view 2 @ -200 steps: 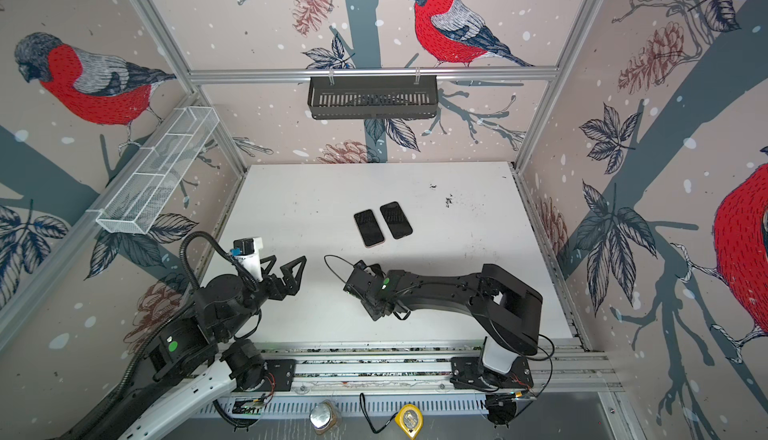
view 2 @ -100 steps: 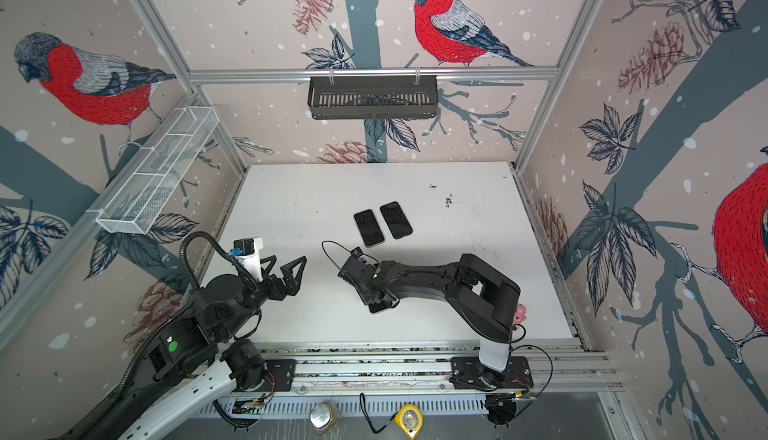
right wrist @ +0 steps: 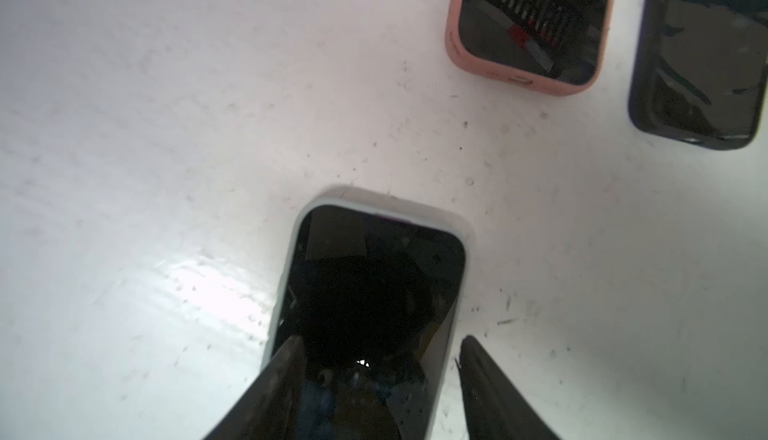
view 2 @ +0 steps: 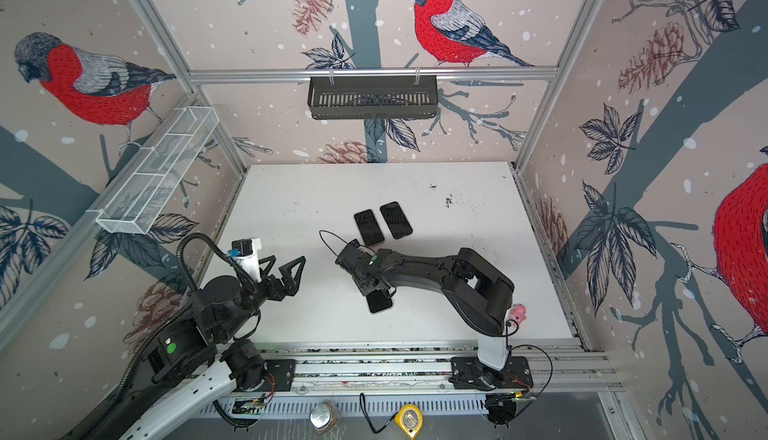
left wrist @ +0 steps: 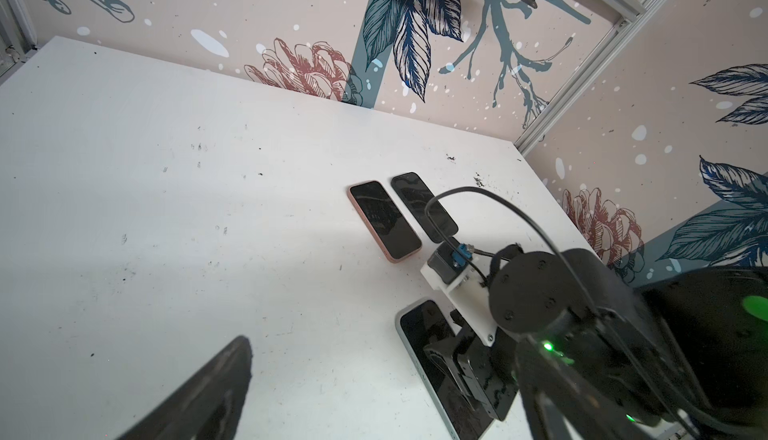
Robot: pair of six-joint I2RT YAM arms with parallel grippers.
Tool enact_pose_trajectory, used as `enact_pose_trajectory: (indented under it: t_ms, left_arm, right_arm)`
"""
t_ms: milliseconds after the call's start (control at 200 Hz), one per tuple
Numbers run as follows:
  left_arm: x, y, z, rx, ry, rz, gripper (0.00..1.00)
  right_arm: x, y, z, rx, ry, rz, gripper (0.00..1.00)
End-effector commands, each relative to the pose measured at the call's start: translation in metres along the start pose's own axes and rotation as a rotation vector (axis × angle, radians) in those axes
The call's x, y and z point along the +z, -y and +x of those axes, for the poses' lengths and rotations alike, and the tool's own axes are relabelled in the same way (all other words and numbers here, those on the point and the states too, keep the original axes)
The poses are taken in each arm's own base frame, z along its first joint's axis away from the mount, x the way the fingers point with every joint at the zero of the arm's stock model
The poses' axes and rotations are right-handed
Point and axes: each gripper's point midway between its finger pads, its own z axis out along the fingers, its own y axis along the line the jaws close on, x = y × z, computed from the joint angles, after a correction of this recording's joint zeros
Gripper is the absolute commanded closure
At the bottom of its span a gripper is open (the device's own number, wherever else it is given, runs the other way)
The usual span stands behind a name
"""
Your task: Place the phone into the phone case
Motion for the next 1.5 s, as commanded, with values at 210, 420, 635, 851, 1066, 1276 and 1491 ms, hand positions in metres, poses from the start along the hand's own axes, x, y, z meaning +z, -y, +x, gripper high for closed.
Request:
enact_pose_trajectory:
  t_ms: [210,420,635,851,1066,1276,1491]
  left_arm:
    - [0.0,0.005,-0.008,-0.009,0.028,0.025,0.02]
    - [-0.002,0.005,-0.009,-0.016,0.036,0.026,0.02]
    - [-0.002,0.005,-0.008,-0.016,0.032,0.029,0.02]
    - [-0.001,0.006,-0.008,-0.016,0.031,0.03,0.02]
    - [-0.001,0.006,-0.006,-0.015,0.025,0.029,0.02]
    - [0.0,0.006,-0.006,-0.015,0.023,0.031,0.02]
    - [0.0,0.007,-0.006,-0.017,0.021,0.034,0.02]
  right_arm:
    - [-0.028,-0.016,0.035,0.075,-0.011,-0.14,0.19]
    - [-0.02,-0.024,0.052,0.105,-0.05,-0.188,0.18]
    - [-0.011,-0.032,0.058,0.106,-0.076,-0.195,0.0]
    - [-0.005,-0.019,0.063,0.115,-0.083,-0.104,0.0]
    - [0.007,-0.017,0.073,0.125,-0.116,-0.08,0.01]
    - [0.008,-0.025,0.074,0.174,-0.114,-0.15,0.08]
    - [0.006,-0.017,0.071,0.217,-0.105,-0.172,0.16]
